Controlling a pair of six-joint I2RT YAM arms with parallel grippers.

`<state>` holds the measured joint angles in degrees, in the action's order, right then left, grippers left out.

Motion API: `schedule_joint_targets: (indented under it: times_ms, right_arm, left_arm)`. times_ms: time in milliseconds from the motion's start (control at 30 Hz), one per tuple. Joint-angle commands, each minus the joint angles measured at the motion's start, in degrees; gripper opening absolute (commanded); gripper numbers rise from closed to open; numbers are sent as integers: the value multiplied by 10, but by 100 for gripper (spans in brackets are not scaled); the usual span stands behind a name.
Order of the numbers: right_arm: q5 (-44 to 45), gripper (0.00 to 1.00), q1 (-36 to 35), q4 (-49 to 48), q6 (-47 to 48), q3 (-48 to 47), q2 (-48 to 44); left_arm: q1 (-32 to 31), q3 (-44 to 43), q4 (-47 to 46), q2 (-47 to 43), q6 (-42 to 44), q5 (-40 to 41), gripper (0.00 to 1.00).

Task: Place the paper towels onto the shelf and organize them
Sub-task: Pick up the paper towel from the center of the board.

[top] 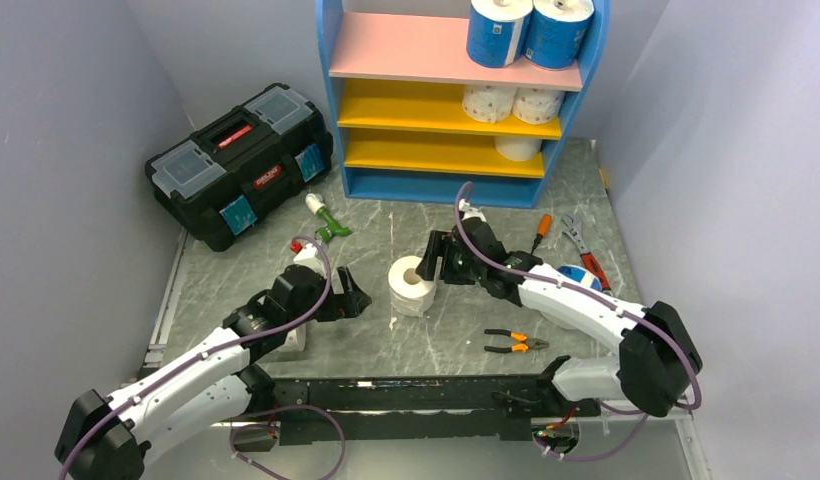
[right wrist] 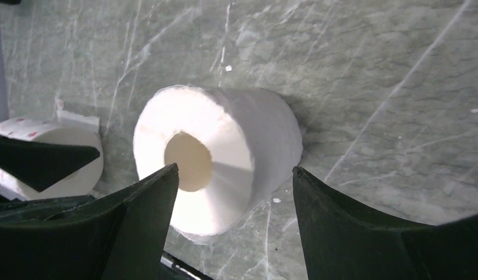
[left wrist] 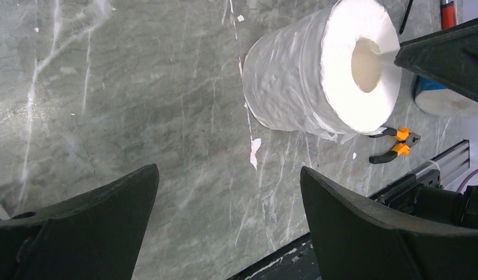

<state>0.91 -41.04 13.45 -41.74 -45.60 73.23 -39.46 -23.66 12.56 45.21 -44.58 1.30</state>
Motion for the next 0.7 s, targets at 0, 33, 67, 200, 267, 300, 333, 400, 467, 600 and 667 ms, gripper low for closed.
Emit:
schedule_joint_targets:
  times_ms: [0, 33, 67, 200, 267, 300, 333, 400, 467, 600, 667]
  right_arm:
    - [76, 73, -9, 19, 11, -17, -25]
    - [103, 72, -21, 16, 18, -14, -42]
    - [123, 72, -35, 12, 33, -13, -57]
    - [149, 72, -107, 12, 135, -49, -57]
    - [147, 72, -127, 14, 179, -64, -37]
    - [135, 72, -131, 6, 199, -64, -29]
    - [118, 72, -131, -1, 215, -64, -21]
    - [78, 72, -132, 18, 239, -83, -2]
    - [71, 70, -137, 28, 254, -97, 13]
    - [65, 62, -140, 8, 274, -98, 17]
    - [62, 58, -143, 19, 286, -113, 32]
  left_arm:
    - [-1, 5, -26, -8, -9, -8, 98]
    - [-1, 7, -23, -11, -9, -8, 98]
    - [0, 8, -21, -12, -9, -6, 98]
    - [-1, 14, -20, -18, -7, -3, 98]
    - [-1, 11, -18, -17, -6, -1, 98]
    - [-1, 11, -17, -15, -5, 0, 98]
    - [-1, 10, -15, -14, -6, 1, 98]
    - [-1, 13, -15, -17, -8, 1, 98]
    - [0, 19, -15, -24, -13, 2, 98]
    - [-1, 27, -10, -38, -17, 4, 98]
    - [0, 28, -4, -41, -16, 6, 98]
